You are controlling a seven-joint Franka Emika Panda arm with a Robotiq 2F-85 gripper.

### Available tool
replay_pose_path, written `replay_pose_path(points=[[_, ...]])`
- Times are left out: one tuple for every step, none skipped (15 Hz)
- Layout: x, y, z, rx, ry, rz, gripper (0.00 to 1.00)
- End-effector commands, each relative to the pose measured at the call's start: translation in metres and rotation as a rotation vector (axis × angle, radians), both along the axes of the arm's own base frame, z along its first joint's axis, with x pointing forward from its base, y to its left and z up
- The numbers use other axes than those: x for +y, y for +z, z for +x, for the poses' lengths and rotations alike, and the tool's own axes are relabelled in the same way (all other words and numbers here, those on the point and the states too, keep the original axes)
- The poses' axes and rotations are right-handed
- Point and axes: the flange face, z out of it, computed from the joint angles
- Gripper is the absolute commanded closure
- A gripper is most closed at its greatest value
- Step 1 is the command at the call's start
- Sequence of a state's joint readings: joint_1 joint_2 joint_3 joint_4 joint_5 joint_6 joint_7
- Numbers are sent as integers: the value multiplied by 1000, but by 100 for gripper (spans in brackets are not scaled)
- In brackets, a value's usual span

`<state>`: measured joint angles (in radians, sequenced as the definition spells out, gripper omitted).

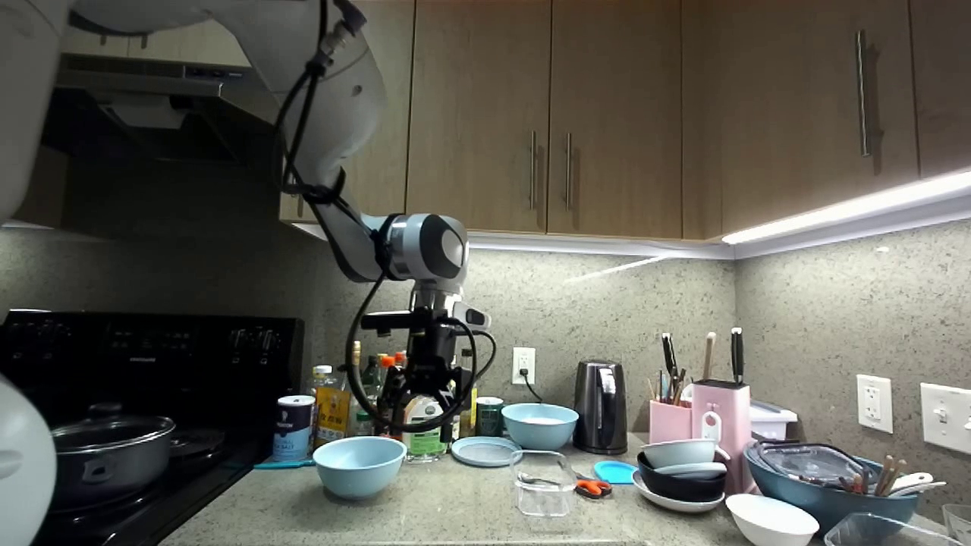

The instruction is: Use the spoon to stir in the transparent bowl

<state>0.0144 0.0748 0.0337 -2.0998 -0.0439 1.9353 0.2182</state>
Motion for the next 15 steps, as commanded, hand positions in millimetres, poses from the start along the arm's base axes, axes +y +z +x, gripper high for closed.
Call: replay_pose_path(points=[[-10,-16,39,50,20,-47,0],[-11,-17,45,53,20,-47,0],[-9,-17,32,30,1,-25,0],[-10,-20,39,37,0,-27,0],[-10,-22,43,42,0,-28,0],[-10,-22,46,44,0,-29,0],[-9,-22,46,44,0,-29,0],[-9,-21,46,44,1,-29,0],[-9,-21,46,44,1,-29,0],[-9,-21,46,44,1,-29,0],[-9,-21,46,44,1,-29,0],[-8,-23,52,41,7,-18,0],[-8,-26,65,49,24,-32,0],[-10,-28,75,50,38,-50,0],[-13,-27,91,41,52,-83,0]])
